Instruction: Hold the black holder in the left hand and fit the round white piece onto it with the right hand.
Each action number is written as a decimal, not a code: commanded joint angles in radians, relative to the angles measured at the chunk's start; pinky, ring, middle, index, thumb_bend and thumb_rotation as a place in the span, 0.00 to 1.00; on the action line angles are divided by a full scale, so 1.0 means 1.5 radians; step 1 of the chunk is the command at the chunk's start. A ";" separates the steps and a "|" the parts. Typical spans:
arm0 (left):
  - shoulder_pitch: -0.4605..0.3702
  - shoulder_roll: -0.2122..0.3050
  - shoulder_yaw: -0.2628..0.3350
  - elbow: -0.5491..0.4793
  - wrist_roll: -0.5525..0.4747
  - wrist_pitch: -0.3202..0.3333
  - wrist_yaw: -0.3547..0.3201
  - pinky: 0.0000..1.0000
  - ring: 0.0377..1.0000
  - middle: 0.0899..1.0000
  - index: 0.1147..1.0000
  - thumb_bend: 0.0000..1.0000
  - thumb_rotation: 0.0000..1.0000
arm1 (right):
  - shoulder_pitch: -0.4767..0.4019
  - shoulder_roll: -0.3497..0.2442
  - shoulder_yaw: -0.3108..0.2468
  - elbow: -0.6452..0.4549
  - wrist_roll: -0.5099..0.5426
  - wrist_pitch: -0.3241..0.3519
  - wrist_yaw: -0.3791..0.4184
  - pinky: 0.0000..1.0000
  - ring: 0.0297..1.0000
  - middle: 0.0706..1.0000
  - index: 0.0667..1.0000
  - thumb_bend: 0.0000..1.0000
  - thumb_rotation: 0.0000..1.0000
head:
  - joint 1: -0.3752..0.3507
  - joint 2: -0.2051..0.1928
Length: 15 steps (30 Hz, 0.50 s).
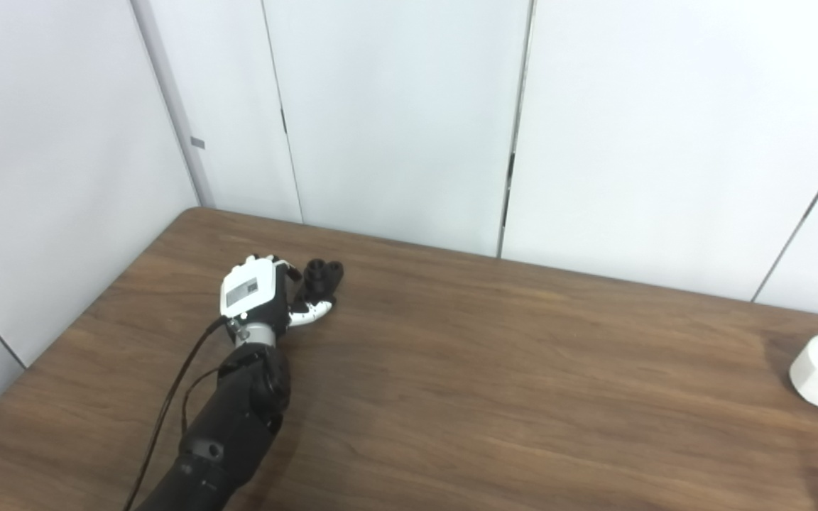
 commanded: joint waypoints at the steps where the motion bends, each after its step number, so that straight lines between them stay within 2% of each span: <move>1: 0.001 0.011 -0.006 0.010 -0.004 0.006 -0.005 1.00 0.98 0.90 0.64 0.89 0.33 | 0.018 0.022 0.025 0.032 0.001 0.011 0.008 1.00 1.00 0.96 1.00 0.64 1.00 | 0.001 0.001; 7: -0.003 0.012 -0.005 0.015 -0.002 0.009 -0.010 1.00 0.98 0.89 0.63 0.88 0.34 | 0.019 0.022 0.027 0.025 0.002 0.017 0.008 1.00 1.00 0.95 1.00 0.65 1.00 | 0.001 0.001; 15: -0.002 0.013 -0.005 0.016 -0.010 0.005 -0.009 1.00 0.95 0.85 0.52 0.81 0.24 | 0.022 0.020 0.026 0.023 0.009 0.024 0.010 1.00 1.00 0.95 1.00 0.66 1.00 | 0.000 0.003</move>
